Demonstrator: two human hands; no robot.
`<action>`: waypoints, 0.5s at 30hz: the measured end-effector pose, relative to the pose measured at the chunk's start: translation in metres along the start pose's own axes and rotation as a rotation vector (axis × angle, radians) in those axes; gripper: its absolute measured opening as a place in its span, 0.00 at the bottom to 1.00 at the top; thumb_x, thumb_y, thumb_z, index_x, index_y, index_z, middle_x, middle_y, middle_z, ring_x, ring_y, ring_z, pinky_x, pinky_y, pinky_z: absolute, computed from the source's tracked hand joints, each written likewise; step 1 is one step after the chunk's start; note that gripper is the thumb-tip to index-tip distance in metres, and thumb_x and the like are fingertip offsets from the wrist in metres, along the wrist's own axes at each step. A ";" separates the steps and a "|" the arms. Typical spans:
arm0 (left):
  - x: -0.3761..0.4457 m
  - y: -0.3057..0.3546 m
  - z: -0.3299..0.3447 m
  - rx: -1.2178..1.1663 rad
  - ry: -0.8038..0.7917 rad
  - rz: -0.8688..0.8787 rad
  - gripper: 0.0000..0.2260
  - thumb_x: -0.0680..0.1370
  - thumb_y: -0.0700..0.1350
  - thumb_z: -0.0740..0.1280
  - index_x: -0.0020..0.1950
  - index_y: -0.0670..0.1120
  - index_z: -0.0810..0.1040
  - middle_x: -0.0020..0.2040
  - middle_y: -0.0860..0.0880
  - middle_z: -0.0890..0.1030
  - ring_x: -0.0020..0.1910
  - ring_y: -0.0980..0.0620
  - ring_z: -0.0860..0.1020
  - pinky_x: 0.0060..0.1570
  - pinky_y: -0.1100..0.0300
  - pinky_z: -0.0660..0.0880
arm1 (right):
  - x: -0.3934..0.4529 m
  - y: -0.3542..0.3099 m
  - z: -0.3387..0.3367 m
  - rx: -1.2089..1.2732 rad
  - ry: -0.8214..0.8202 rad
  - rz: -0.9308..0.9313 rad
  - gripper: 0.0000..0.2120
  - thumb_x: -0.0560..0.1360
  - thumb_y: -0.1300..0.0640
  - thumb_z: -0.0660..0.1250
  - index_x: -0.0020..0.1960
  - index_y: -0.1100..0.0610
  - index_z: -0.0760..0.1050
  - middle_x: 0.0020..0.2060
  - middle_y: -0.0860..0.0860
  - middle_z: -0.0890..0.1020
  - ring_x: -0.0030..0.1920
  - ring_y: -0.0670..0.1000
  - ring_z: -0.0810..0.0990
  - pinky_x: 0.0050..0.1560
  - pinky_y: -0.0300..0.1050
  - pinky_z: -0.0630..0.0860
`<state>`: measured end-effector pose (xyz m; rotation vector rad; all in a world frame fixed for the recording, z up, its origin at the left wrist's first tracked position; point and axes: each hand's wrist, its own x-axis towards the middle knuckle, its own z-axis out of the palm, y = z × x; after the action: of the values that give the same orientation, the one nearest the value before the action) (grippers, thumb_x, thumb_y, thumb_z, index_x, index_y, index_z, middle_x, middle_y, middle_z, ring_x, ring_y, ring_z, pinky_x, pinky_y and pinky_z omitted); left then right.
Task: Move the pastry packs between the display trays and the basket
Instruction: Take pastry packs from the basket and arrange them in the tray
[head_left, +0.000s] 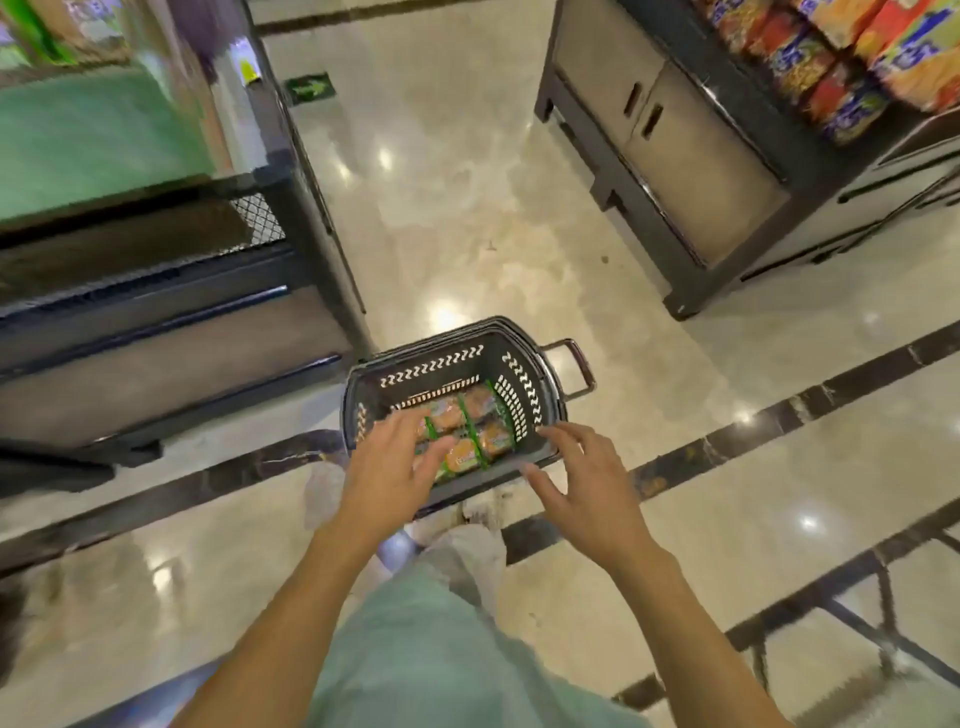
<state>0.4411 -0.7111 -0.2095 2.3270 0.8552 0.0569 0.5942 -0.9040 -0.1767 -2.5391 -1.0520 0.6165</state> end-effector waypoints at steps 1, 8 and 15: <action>0.016 0.005 0.011 -0.014 -0.012 -0.034 0.25 0.81 0.65 0.57 0.68 0.48 0.73 0.62 0.48 0.78 0.62 0.45 0.76 0.58 0.50 0.73 | 0.011 0.011 -0.004 -0.010 -0.027 -0.002 0.27 0.80 0.36 0.58 0.72 0.50 0.71 0.69 0.49 0.73 0.69 0.53 0.69 0.68 0.50 0.67; 0.103 0.035 0.066 0.025 -0.177 -0.130 0.25 0.83 0.61 0.59 0.74 0.47 0.68 0.67 0.45 0.75 0.66 0.43 0.73 0.63 0.47 0.71 | 0.094 0.080 -0.010 -0.086 -0.227 -0.041 0.24 0.81 0.43 0.63 0.72 0.54 0.71 0.68 0.53 0.74 0.68 0.57 0.70 0.67 0.53 0.69; 0.172 -0.040 0.176 0.045 -0.206 -0.376 0.25 0.83 0.59 0.60 0.76 0.49 0.65 0.69 0.45 0.74 0.68 0.43 0.72 0.66 0.45 0.71 | 0.253 0.150 0.109 -0.070 -0.539 -0.111 0.27 0.80 0.44 0.65 0.75 0.55 0.66 0.68 0.56 0.72 0.70 0.58 0.68 0.67 0.53 0.69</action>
<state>0.5982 -0.6853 -0.4013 2.1283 1.1783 -0.3585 0.7873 -0.8076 -0.4039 -2.4027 -1.3921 1.2965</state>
